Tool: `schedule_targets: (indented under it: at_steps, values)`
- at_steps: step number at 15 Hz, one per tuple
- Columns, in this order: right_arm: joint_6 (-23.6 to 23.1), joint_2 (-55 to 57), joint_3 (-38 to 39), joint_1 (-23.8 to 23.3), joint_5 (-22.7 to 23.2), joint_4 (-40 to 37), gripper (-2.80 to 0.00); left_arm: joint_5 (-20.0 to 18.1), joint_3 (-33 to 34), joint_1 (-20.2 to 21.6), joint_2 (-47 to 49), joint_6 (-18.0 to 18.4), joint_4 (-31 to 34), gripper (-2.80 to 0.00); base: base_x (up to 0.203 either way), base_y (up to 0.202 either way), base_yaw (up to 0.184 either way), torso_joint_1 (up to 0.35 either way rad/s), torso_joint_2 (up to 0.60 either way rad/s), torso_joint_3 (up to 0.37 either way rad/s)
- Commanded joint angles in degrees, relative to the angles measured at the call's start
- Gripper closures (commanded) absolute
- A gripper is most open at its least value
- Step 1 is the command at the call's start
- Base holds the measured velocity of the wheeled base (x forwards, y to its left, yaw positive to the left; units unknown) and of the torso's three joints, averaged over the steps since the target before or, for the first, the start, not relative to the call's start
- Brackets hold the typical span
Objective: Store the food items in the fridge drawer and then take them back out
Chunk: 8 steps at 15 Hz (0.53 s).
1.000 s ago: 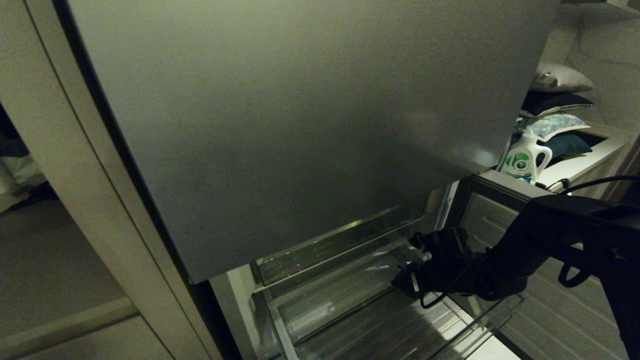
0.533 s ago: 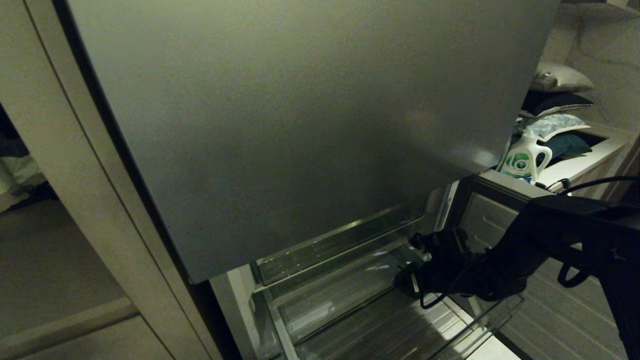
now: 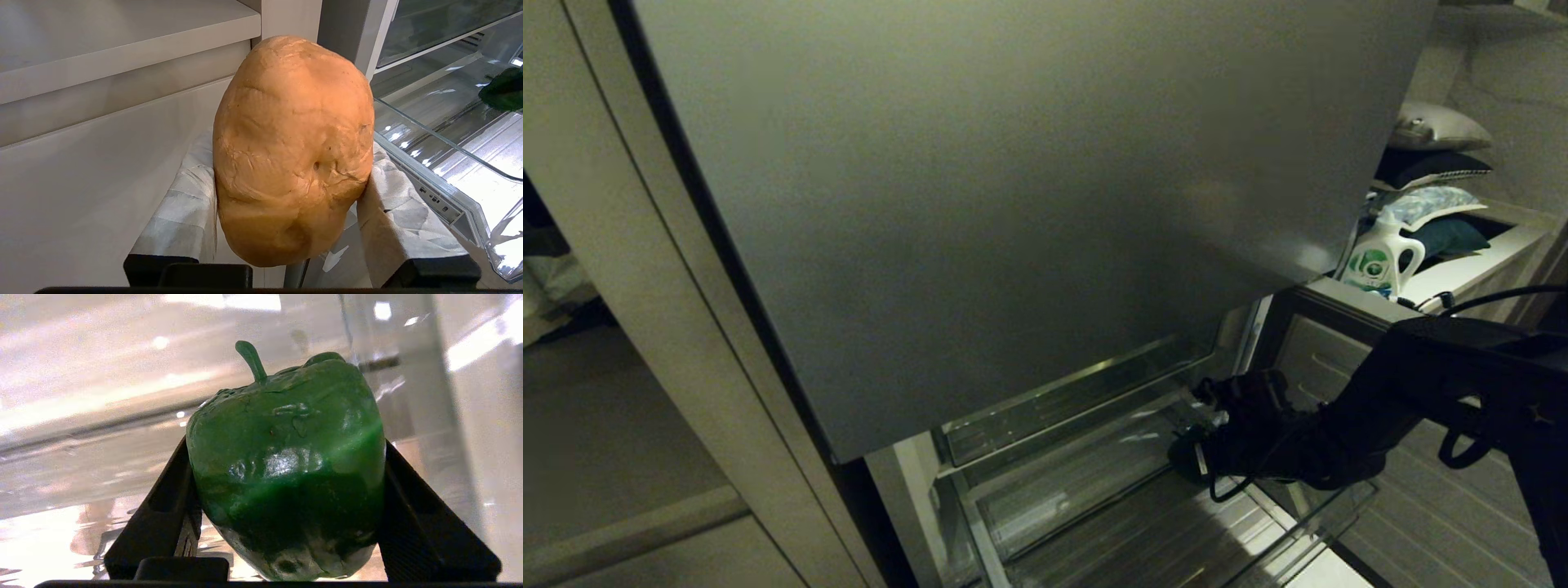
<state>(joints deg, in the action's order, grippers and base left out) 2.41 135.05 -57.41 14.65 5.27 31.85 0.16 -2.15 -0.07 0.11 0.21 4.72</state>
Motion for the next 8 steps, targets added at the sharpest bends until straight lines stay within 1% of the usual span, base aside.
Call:
schedule_targets:
  at_steps: [1, 6, 8]
  values:
    - [-0.09, -4.79, 0.78, 0.12, 0.0, 0.06, 0.0, 0.02, 0.04, -0.01, -0.02, -0.03, 0.03, 0.0, 0.0, 0.0, 0.0, 0.0, 0.0, 0.0]
    - [-0.23, -11.91, 8.47, 1.6, -0.26, -0.03, 0.0, 0.02, -0.05, -0.01, -0.02, -0.03, 0.03, 0.0, 0.0, 0.0, 0.0, 0.0, 0.0, 0.0]
    - [-0.21, -13.81, 10.05, 2.28, -0.31, 0.05, 0.0, 0.02, -0.04, -0.01, -0.02, 0.0, 0.03, 0.0, 0.0, 0.0, 0.0, 0.0, 0.0, 0.0]
